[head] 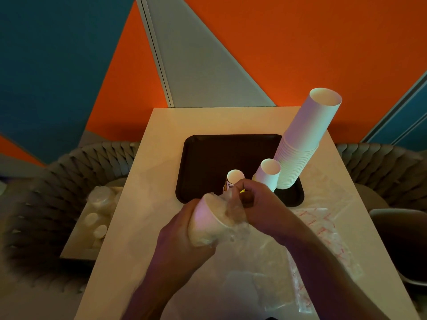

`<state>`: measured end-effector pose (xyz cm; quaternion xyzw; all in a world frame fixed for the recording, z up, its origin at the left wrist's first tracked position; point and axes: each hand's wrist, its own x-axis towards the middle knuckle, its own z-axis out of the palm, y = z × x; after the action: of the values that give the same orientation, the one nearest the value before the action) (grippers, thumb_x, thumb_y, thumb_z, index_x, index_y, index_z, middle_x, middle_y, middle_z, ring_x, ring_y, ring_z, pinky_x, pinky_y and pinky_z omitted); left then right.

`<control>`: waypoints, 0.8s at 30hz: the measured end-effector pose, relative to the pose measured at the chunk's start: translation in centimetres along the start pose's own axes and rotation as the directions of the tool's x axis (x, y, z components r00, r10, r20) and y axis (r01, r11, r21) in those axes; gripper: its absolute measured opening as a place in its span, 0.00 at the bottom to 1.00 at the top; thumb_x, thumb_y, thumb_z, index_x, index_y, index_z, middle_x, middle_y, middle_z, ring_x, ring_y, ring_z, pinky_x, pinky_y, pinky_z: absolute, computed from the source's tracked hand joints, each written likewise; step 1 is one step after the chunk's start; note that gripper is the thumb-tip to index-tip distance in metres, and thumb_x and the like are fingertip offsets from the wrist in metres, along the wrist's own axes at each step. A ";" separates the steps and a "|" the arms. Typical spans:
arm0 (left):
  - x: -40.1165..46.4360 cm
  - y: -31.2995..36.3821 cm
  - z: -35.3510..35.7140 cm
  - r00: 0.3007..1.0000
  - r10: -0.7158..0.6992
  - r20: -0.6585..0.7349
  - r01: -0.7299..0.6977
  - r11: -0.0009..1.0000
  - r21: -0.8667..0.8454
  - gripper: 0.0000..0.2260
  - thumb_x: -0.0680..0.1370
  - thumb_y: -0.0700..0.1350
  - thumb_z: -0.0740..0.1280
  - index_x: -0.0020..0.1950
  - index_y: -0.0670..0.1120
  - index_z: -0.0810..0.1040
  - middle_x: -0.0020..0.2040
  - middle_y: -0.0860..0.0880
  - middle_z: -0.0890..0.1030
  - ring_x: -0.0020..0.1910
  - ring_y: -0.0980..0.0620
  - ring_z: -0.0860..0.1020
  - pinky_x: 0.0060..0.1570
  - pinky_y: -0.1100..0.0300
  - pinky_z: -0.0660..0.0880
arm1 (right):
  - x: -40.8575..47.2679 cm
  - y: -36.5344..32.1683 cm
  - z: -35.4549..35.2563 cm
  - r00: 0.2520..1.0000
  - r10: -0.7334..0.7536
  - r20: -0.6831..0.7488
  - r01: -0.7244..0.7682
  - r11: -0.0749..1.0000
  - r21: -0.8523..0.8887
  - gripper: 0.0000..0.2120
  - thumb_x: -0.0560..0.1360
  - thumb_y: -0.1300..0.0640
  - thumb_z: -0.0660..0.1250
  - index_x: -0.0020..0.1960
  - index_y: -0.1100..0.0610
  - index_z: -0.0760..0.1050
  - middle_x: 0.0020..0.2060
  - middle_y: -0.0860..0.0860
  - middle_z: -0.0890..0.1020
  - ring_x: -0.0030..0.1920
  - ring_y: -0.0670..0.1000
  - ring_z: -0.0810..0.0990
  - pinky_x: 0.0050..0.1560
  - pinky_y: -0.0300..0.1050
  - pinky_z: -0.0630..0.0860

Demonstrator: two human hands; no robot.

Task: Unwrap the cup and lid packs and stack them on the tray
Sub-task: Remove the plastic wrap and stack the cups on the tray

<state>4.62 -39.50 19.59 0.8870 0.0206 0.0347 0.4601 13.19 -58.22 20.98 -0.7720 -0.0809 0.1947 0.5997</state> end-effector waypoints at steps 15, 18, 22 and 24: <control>-0.2 0.2 -0.8 1.000 0.022 -0.008 -0.023 0.984 -0.175 0.28 0.66 0.54 0.75 0.63 0.66 0.71 0.56 0.77 0.75 0.57 0.74 0.74 0.47 0.79 0.72 | -0.8 0.9 -2.5 0.998 0.057 0.039 -0.064 0.970 0.235 0.10 0.77 0.66 0.70 0.57 0.67 0.80 0.50 0.59 0.86 0.53 0.58 0.85 0.53 0.52 0.84; -0.2 0.1 -1.0 1.000 0.014 -0.012 -0.016 0.985 -0.174 0.28 0.65 0.56 0.75 0.63 0.67 0.71 0.57 0.77 0.75 0.58 0.74 0.74 0.48 0.79 0.72 | -1.3 0.4 -2.8 0.986 0.050 0.159 -0.108 0.916 0.387 0.10 0.75 0.58 0.69 0.51 0.62 0.83 0.45 0.55 0.85 0.47 0.51 0.84 0.48 0.42 0.80; -0.3 0.0 -0.9 1.000 -0.003 0.027 0.008 0.985 -0.170 0.26 0.67 0.59 0.77 0.62 0.72 0.73 0.53 0.70 0.80 0.54 0.66 0.79 0.47 0.75 0.74 | -1.5 0.1 -2.9 0.972 0.007 0.236 -0.089 0.938 0.336 0.15 0.74 0.56 0.70 0.57 0.64 0.82 0.48 0.56 0.84 0.50 0.53 0.82 0.50 0.43 0.79; -0.3 0.2 -0.9 0.999 -0.006 0.037 0.012 0.987 -0.159 0.25 0.67 0.62 0.76 0.62 0.72 0.73 0.53 0.68 0.81 0.55 0.64 0.79 0.48 0.74 0.75 | -1.5 0.0 -2.9 0.969 0.002 0.247 -0.093 0.929 0.357 0.16 0.75 0.57 0.68 0.59 0.65 0.80 0.49 0.56 0.83 0.51 0.53 0.82 0.50 0.45 0.79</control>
<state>4.25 -38.95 20.24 0.8476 0.0134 0.0180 0.5301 13.00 -61.37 21.91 -0.6188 -0.0971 0.3136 0.7136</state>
